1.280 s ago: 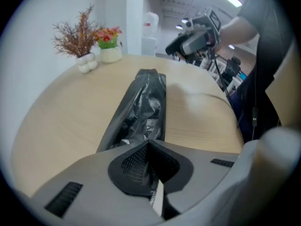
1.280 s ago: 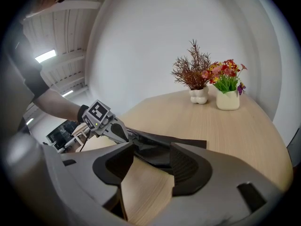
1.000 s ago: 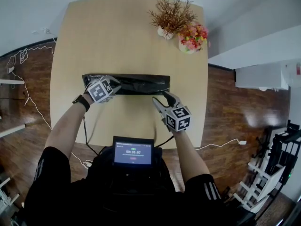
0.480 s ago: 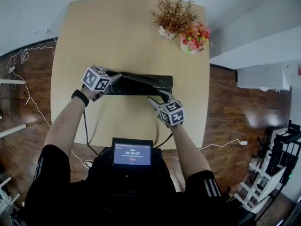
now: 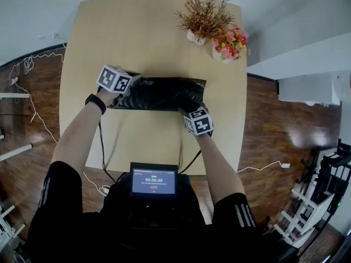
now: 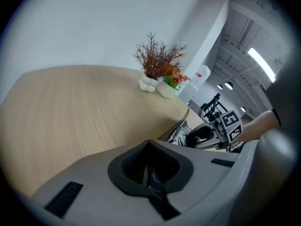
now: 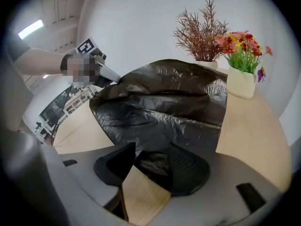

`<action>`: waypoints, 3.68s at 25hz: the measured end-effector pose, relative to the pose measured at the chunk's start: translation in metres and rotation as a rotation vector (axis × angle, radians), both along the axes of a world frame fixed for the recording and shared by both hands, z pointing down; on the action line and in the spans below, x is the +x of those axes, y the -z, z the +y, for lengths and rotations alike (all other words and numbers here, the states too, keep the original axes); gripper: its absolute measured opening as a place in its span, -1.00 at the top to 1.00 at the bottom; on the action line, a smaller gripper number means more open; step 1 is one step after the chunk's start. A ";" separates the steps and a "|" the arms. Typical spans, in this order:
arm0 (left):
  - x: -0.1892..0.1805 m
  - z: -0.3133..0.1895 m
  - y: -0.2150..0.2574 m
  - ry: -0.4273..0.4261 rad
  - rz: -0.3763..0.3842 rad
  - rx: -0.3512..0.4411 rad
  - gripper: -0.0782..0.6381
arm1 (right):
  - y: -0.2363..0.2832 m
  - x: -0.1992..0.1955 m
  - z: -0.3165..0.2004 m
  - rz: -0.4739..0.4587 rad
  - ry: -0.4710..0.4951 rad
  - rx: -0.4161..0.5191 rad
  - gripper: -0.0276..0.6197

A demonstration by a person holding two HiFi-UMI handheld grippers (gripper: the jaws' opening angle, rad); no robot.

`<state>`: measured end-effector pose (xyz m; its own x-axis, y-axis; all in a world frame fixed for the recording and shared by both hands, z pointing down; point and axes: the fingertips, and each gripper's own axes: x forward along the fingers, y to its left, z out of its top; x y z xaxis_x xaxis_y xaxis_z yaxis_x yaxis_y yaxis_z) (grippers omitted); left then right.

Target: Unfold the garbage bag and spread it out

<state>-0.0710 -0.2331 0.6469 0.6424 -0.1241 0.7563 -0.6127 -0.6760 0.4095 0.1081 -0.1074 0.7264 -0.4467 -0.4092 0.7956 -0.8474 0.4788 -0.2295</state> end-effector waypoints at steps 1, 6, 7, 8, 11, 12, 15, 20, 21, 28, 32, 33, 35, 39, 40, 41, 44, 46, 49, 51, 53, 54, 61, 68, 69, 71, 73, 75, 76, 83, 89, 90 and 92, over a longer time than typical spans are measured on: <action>-0.001 -0.004 -0.003 -0.002 -0.025 0.009 0.77 | 0.002 -0.001 0.000 -0.002 0.002 0.001 0.23; -0.009 -0.025 -0.025 -0.032 -0.184 0.078 0.77 | 0.005 -0.006 0.007 0.045 0.051 0.012 0.23; -0.012 -0.028 -0.030 -0.040 -0.223 0.094 0.77 | 0.008 -0.009 0.008 0.054 0.063 0.014 0.23; -0.015 -0.031 -0.034 -0.051 -0.262 0.110 0.77 | 0.010 -0.011 0.010 0.063 0.075 0.015 0.23; -0.023 -0.041 -0.041 -0.070 -0.368 0.178 0.77 | 0.010 -0.013 0.014 0.090 0.104 0.026 0.22; -0.025 -0.045 -0.039 -0.069 -0.383 0.206 0.77 | 0.010 -0.014 0.015 0.095 0.109 0.030 0.22; -0.013 -0.042 -0.021 -0.133 -0.314 0.283 0.77 | 0.009 -0.014 0.015 0.095 0.114 0.033 0.22; -0.003 0.009 0.019 -0.376 -0.227 0.309 0.39 | 0.008 -0.011 0.014 0.083 0.109 0.033 0.22; -0.003 0.022 0.026 -0.407 -0.219 0.289 0.34 | 0.008 -0.011 0.014 0.081 0.109 0.036 0.23; -0.018 0.055 -0.014 -0.511 -0.366 0.315 0.19 | 0.008 -0.010 0.014 0.090 0.118 0.036 0.22; -0.027 0.048 -0.046 -0.541 -0.518 0.412 0.20 | 0.008 -0.011 0.015 0.105 0.130 0.039 0.22; -0.030 0.045 -0.051 -0.541 -0.543 0.423 0.24 | 0.008 -0.012 0.015 0.109 0.134 0.039 0.22; -0.032 0.039 -0.052 -0.529 -0.552 0.418 0.63 | 0.007 -0.012 0.016 0.116 0.142 0.036 0.22; -0.031 0.038 -0.037 -0.511 -0.484 0.324 0.78 | 0.008 -0.014 0.022 0.123 0.160 0.032 0.22; -0.032 0.036 -0.035 -0.499 -0.469 0.295 0.78 | 0.008 -0.013 0.025 0.124 0.166 0.032 0.22; -0.033 0.032 -0.033 -0.484 -0.461 0.271 0.78 | 0.008 -0.013 0.028 0.126 0.173 0.031 0.22; -0.039 0.016 -0.027 -0.446 -0.475 0.226 0.78 | 0.008 -0.011 0.037 0.128 0.201 0.023 0.22; -0.040 0.009 -0.031 -0.444 -0.493 0.185 0.78 | 0.009 -0.012 0.045 0.129 0.226 0.018 0.22; -0.037 0.004 -0.044 -0.463 -0.529 0.140 0.78 | 0.007 -0.014 0.053 0.130 0.252 0.016 0.22; -0.033 0.006 -0.061 -0.476 -0.543 0.117 0.78 | 0.005 -0.015 0.055 0.135 0.257 0.017 0.22; -0.031 0.008 -0.075 -0.494 -0.573 0.106 0.78 | 0.004 -0.015 0.057 0.135 0.254 0.013 0.22; -0.032 0.010 -0.081 -0.507 -0.591 0.098 0.78 | 0.002 -0.015 0.058 0.130 0.251 0.012 0.22; -0.039 0.009 -0.091 -0.493 -0.632 0.088 0.68 | 0.003 -0.014 0.053 0.134 0.249 0.021 0.22; -0.035 0.002 -0.054 -0.414 -0.538 0.141 0.41 | 0.001 -0.014 0.055 0.122 0.250 0.015 0.22; -0.037 0.002 -0.042 -0.406 -0.533 0.167 0.41 | 0.003 -0.014 0.054 0.114 0.247 0.015 0.22; -0.035 0.007 -0.023 -0.400 -0.473 0.221 0.41 | 0.010 -0.016 0.052 0.101 0.239 0.024 0.22; -0.034 0.018 -0.002 -0.421 -0.415 0.293 0.41 | 0.017 -0.019 0.049 0.095 0.238 0.040 0.22; -0.042 0.032 0.013 -0.501 -0.426 0.385 0.41 | 0.022 -0.021 0.046 0.092 0.242 0.056 0.22; -0.049 0.039 0.016 -0.560 -0.458 0.433 0.41 | 0.025 -0.023 0.045 0.091 0.244 0.062 0.22; -0.097 0.089 -0.008 -0.807 -0.545 0.462 0.61 | 0.038 -0.037 0.035 0.067 0.258 0.084 0.22; -0.105 0.085 -0.041 -0.819 -0.603 0.473 0.78 | 0.038 -0.059 0.039 0.063 0.304 0.079 0.22; -0.110 0.081 -0.050 -0.814 -0.632 0.463 0.78 | 0.038 -0.061 0.039 0.063 0.310 0.078 0.22; -0.120 0.073 -0.066 -0.782 -0.678 0.430 0.78 | 0.038 -0.064 0.039 0.064 0.315 0.076 0.22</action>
